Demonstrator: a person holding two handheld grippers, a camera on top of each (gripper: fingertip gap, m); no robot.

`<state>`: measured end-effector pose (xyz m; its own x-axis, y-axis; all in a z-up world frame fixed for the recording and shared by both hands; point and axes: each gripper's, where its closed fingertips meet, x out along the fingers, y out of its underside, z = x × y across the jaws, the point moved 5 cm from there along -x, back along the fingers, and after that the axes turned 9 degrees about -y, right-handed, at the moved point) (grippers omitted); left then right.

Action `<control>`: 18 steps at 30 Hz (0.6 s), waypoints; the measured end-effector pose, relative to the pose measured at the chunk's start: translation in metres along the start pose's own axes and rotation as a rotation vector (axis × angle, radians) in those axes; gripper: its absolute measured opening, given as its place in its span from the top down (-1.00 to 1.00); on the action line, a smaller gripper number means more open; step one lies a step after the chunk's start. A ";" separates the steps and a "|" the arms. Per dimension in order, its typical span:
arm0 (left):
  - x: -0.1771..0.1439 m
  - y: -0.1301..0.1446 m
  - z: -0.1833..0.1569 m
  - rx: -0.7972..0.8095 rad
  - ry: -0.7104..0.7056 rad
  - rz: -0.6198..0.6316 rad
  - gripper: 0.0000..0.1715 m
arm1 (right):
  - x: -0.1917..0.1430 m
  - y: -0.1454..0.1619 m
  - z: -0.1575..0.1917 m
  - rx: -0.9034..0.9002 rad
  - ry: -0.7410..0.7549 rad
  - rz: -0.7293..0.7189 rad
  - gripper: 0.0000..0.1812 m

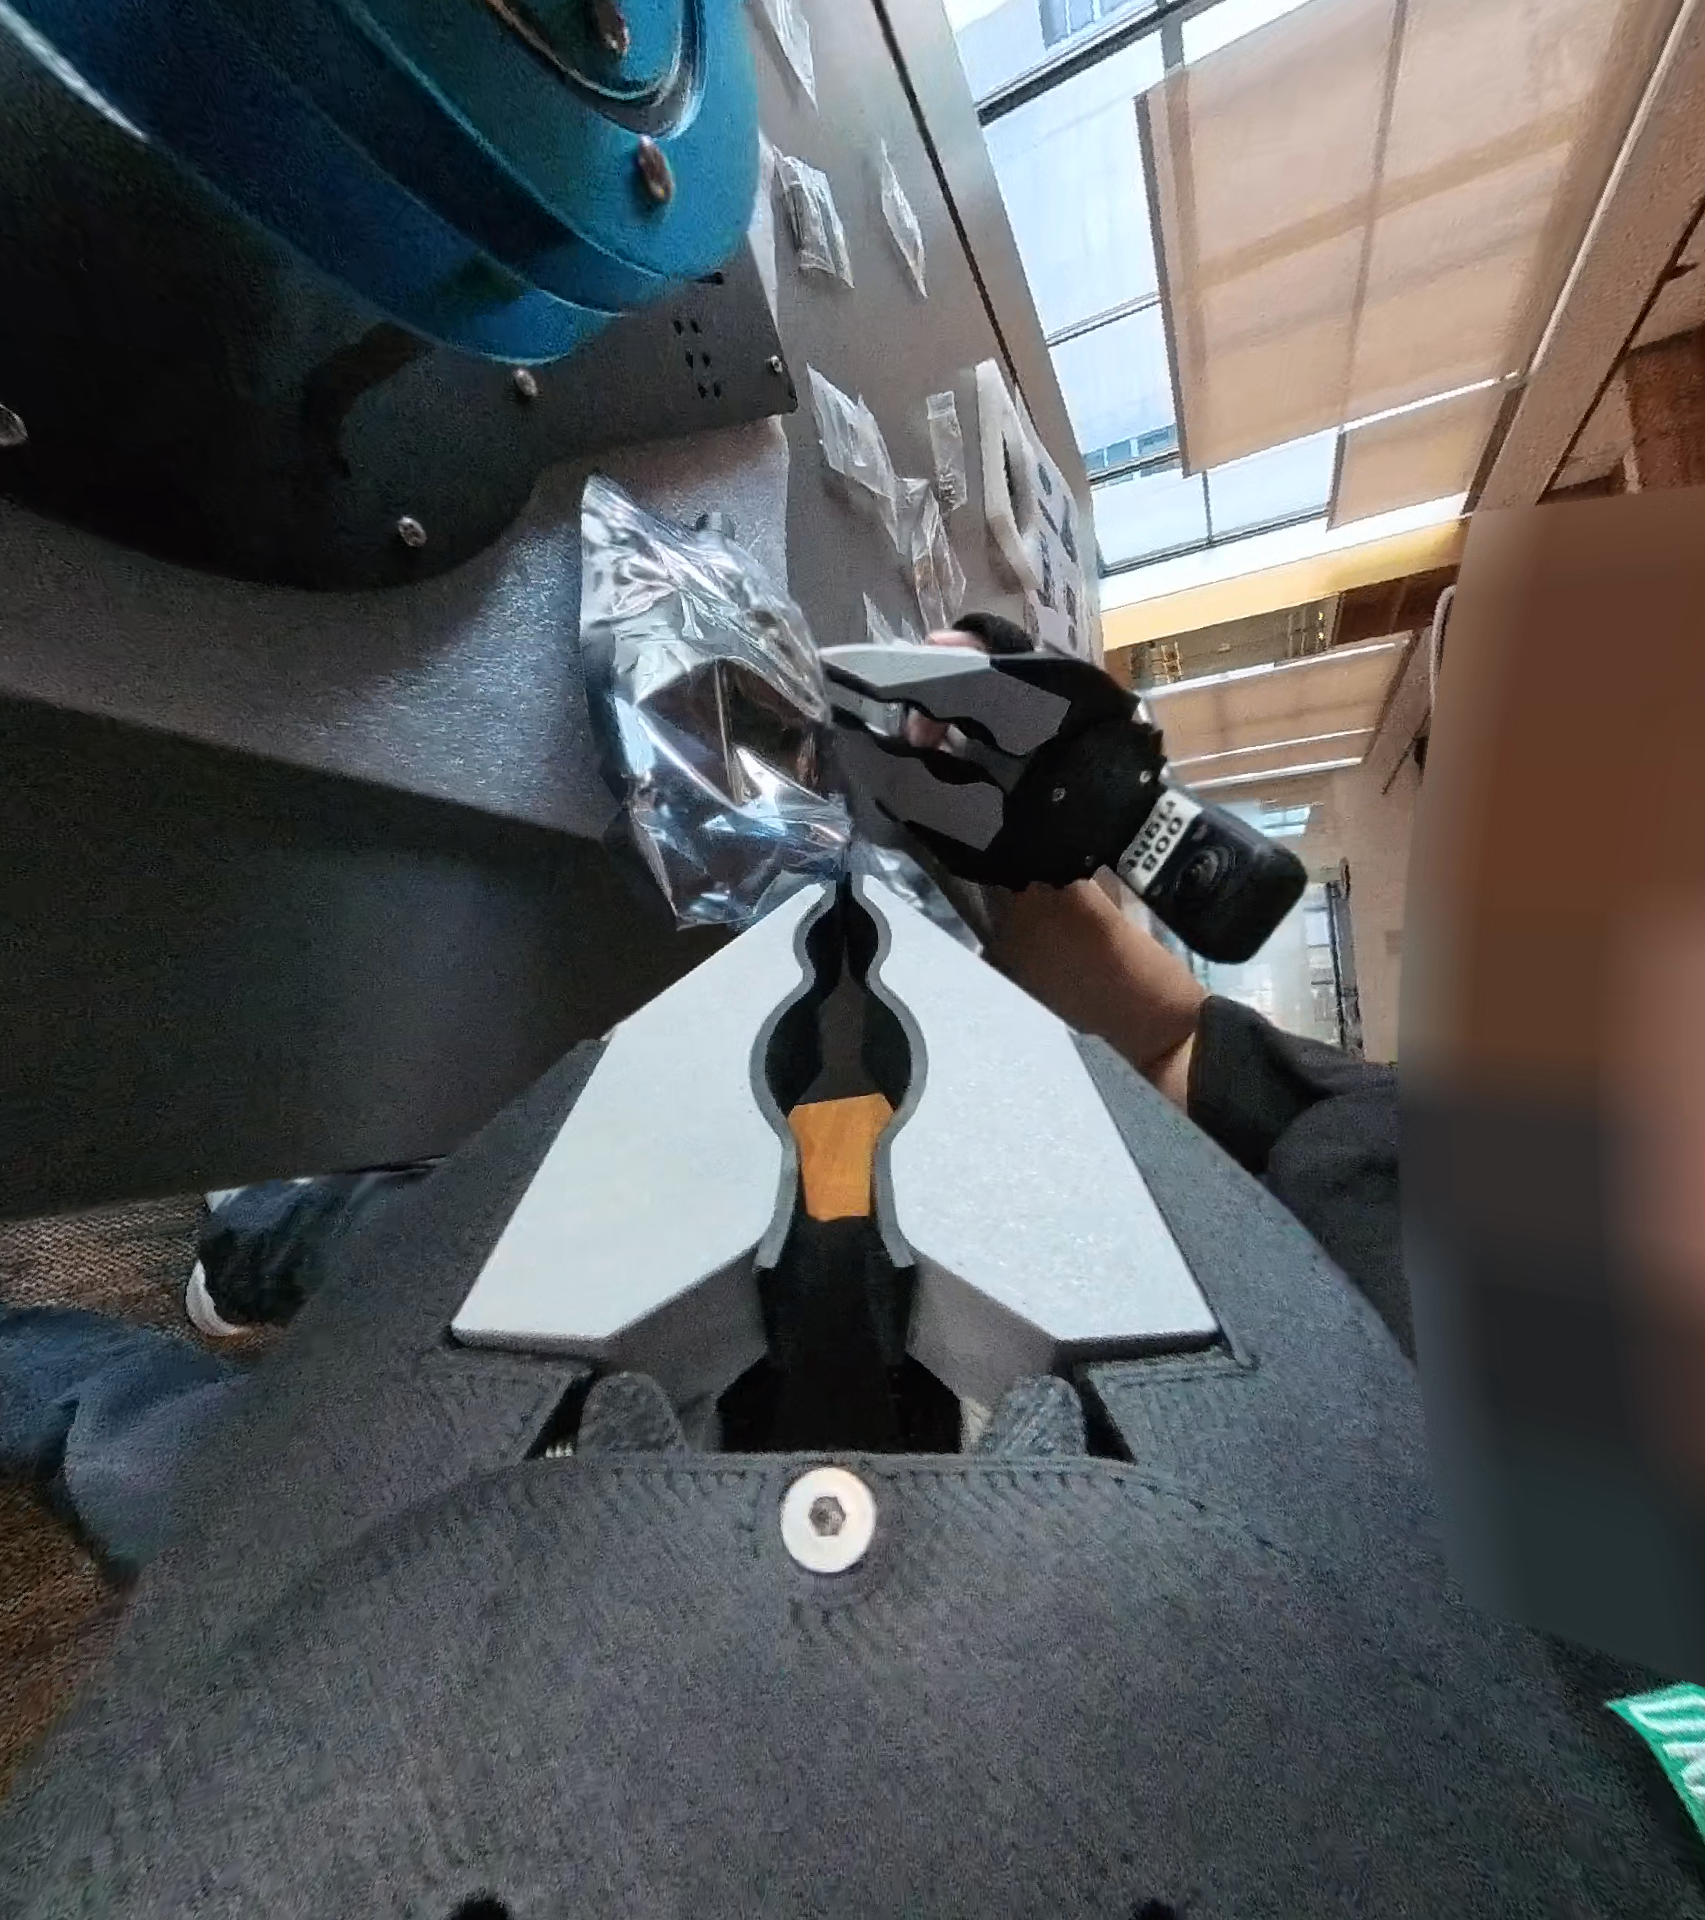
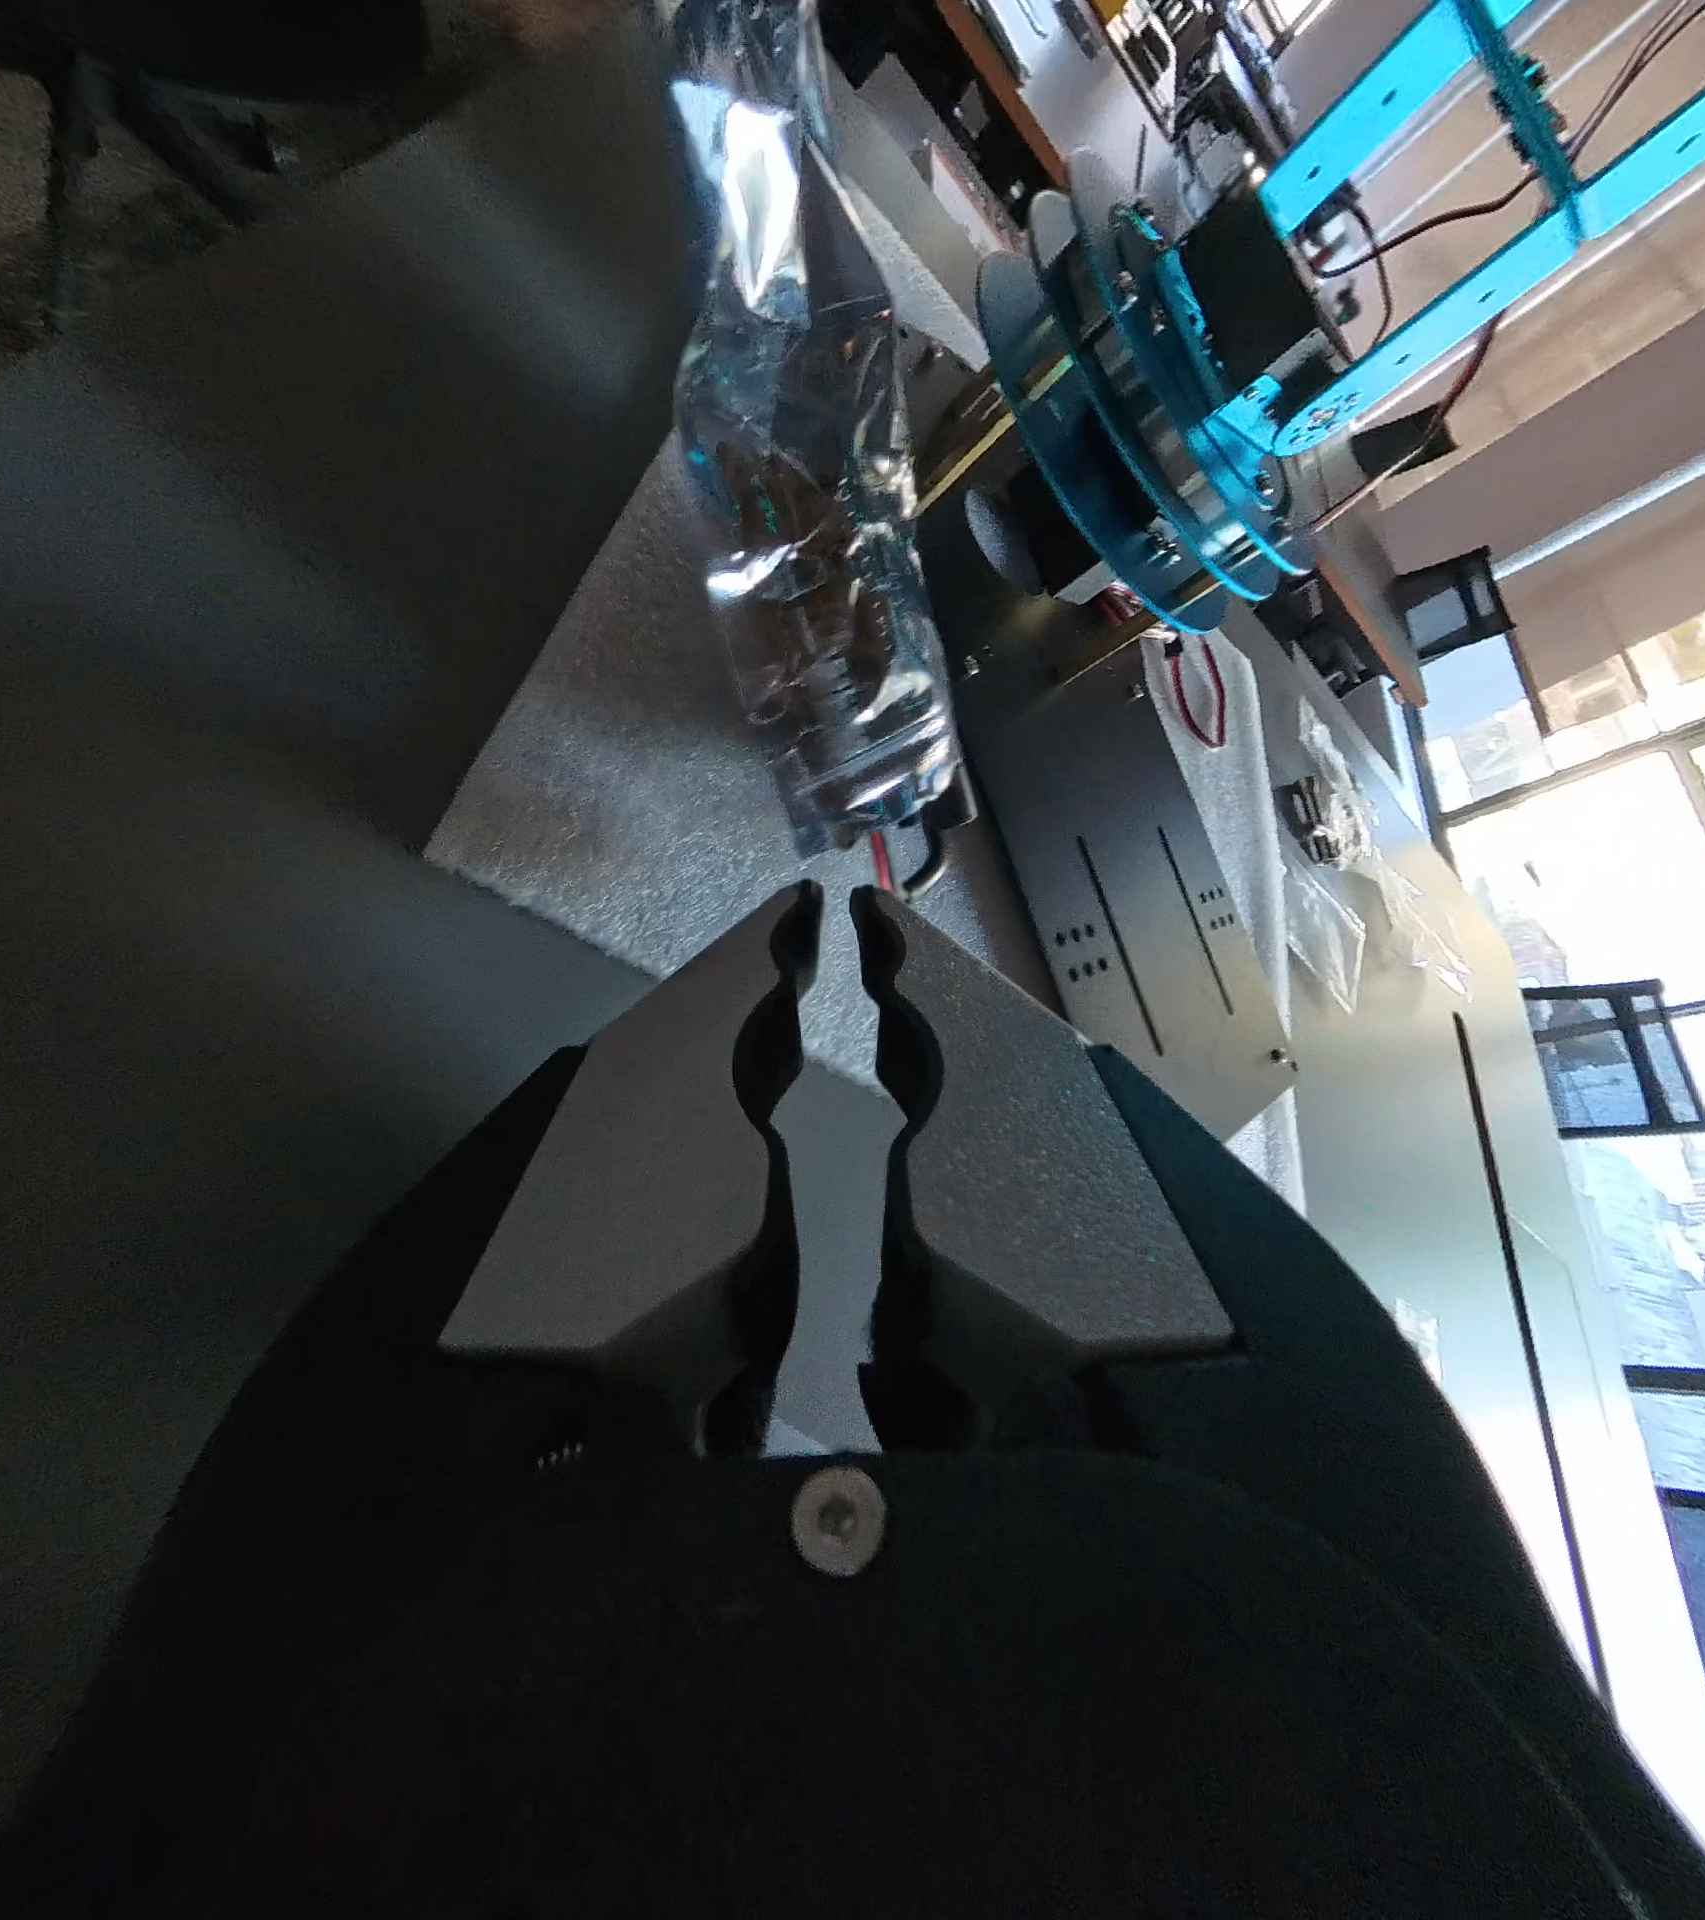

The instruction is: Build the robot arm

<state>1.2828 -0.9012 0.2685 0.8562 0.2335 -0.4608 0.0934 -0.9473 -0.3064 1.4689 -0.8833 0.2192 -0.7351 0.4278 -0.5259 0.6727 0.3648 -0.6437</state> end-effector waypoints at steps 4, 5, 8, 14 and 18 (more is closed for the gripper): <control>0.000 0.001 0.001 -0.005 0.023 0.017 1.00 | 0.002 -0.004 0.001 -0.042 0.000 -0.035 0.96; -0.001 0.000 0.001 -0.009 0.029 0.019 1.00 | 0.003 -0.003 0.002 -0.052 -0.010 -0.035 0.97; -0.001 0.000 0.001 -0.007 0.037 0.024 1.00 | 0.003 -0.004 0.002 -0.055 -0.008 -0.050 0.97; -0.001 -0.001 0.003 -0.032 0.068 0.026 1.00 | 0.003 -0.006 0.004 -0.140 0.007 -0.057 0.97; -0.002 -0.003 0.005 -0.069 0.097 0.028 1.00 | 0.002 -0.008 0.000 -0.190 0.040 -0.074 0.97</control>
<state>1.2781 -0.8980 0.2659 0.9038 0.1872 -0.3849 0.1001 -0.9668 -0.2352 1.4622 -0.8853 0.2239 -0.7820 0.4253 -0.4556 0.6232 0.5443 -0.5615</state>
